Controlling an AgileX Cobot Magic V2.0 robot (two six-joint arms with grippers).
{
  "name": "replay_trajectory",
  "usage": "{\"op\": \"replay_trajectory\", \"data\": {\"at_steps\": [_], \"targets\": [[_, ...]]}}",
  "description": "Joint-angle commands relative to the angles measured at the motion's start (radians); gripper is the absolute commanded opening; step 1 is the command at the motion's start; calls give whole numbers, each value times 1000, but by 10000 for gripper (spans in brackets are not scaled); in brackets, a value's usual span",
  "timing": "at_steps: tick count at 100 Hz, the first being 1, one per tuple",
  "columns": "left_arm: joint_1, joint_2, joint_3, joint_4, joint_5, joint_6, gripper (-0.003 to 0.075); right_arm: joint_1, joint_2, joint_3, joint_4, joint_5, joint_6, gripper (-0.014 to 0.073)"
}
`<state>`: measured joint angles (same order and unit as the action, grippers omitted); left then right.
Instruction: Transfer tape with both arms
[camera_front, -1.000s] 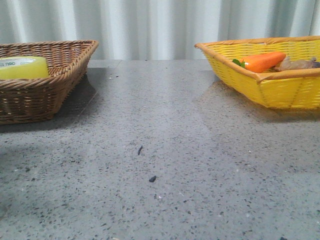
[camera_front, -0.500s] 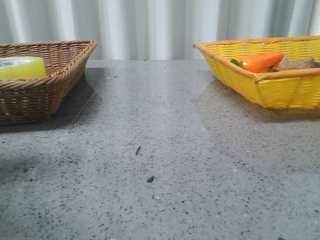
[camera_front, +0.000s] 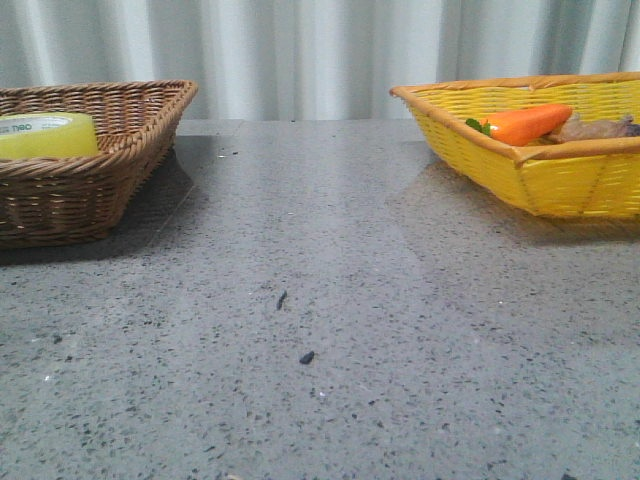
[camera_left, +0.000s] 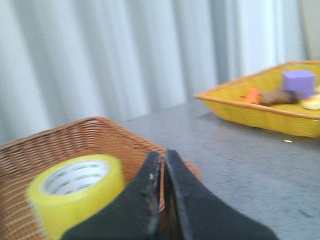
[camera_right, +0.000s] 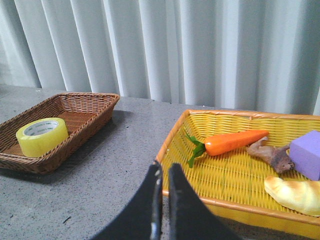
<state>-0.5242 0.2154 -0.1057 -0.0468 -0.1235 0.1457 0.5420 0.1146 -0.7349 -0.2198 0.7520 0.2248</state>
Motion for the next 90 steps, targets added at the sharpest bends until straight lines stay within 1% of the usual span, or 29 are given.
{"op": "replay_trajectory", "data": {"at_steps": [1, 10, 24, 37, 46, 59, 69, 90], "targets": [[54, -62, 26, 3, -56, -11, -20, -4, 16, -19, -23, -80, -3, -62], [115, -120, 64, 3, 26, -26, -20, -4, 16, -19, -23, -80, -3, -62], [200, -175, 113, 6, 118, -96, -20, -4, 16, -19, -23, -80, -3, -62], [265, -216, 118, 6, 231, -163, -20, -4, 16, -19, -23, -80, -3, -62], [295, -252, 118, 6, 309, -187, -20, -4, 16, -19, -23, -80, -3, -62], [319, -248, 118, 6, 397, -186, -20, -4, 16, -19, -23, -80, -3, -62], [321, -248, 118, -43, 411, -192, -20, -4, 16, -19, -23, -80, -3, -62], [321, -248, 118, -43, 411, -192, -20, -4, 16, -19, -23, -80, -3, -62]]}}
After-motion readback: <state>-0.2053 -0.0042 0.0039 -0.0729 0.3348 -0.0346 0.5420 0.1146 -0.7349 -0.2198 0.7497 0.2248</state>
